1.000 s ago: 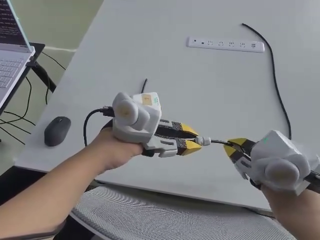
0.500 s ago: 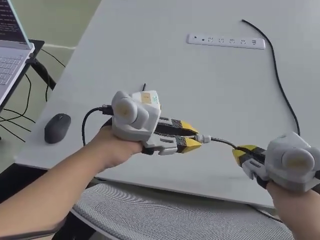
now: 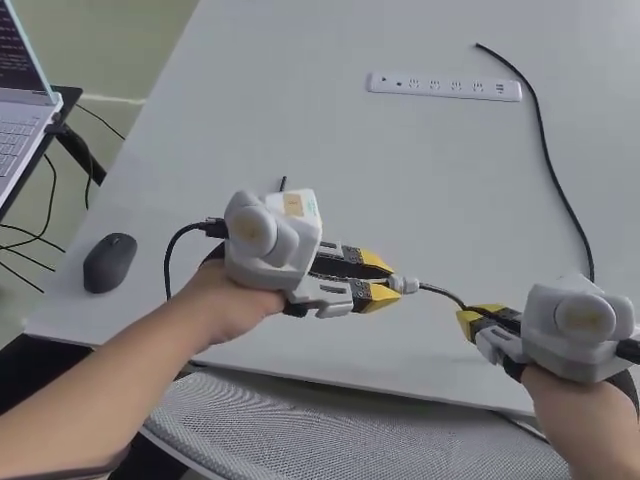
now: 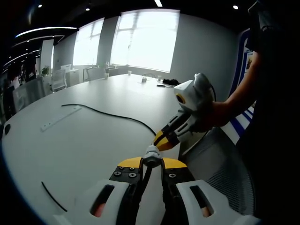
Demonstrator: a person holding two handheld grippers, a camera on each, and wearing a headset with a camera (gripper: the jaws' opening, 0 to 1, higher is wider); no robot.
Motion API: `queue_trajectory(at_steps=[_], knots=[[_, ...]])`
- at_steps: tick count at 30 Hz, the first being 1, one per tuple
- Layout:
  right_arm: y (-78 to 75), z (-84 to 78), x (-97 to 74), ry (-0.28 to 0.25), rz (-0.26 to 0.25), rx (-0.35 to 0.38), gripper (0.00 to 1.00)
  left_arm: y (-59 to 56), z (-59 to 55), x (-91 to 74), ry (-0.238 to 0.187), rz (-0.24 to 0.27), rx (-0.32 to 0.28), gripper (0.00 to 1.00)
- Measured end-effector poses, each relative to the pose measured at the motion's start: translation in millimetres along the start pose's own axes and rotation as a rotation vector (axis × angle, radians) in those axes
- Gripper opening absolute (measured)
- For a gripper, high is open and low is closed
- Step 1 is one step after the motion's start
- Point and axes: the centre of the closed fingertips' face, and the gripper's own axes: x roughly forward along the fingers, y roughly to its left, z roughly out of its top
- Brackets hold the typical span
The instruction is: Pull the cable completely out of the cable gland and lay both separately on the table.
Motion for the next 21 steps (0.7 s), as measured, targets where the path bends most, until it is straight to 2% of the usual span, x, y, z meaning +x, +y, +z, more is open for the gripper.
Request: queue_trajectory(at_steps=[2,5,8,9,11,12,16,20,21], knots=[[1.1,0.9,-0.7,-0.002,-0.001,-0.018,0.0,0.8,-0.8,-0.5,0.0,0.003,-0.005,0.15],[2.9,3.1,-3.3,-0.001,-0.012,-0.093,0.01,3.2,-1.4,-1.8,-0.003,0.011,-0.006,0.15],[4.7,3.1,-4.7,0.004,-0.013,-0.209,0.01,5.0,-2.5,-3.9,-0.001,0.016,-0.011,0.15],[5.8,2.8,-5.3,0.008,-0.014,-0.228,0.01,5.1,-2.7,-4.5,0.0,0.017,-0.013,0.15],[7.6,3.5,-5.4,0.003,-0.011,-0.278,0.01,5.9,-3.5,-5.5,-0.001,0.018,-0.019,0.15],[6.7,6.5,-5.2,-0.015,-0.014,-0.321,0.01,6.6,-3.9,-5.9,-0.001,0.02,-0.021,0.15],[5.4,11.7,-11.6,-0.018,-0.017,-0.273,0.02,7.3,-1.5,-9.0,-0.01,0.029,-0.033,0.15],[9.6,20.7,-17.9,-0.04,-0.008,-0.303,0.04,7.8,-1.5,-9.4,-0.011,0.025,-0.04,0.15],[13.9,25.7,-19.4,-0.053,0.003,-0.335,0.08,7.6,-1.6,-9.2,-0.01,0.025,-0.04,0.15]])
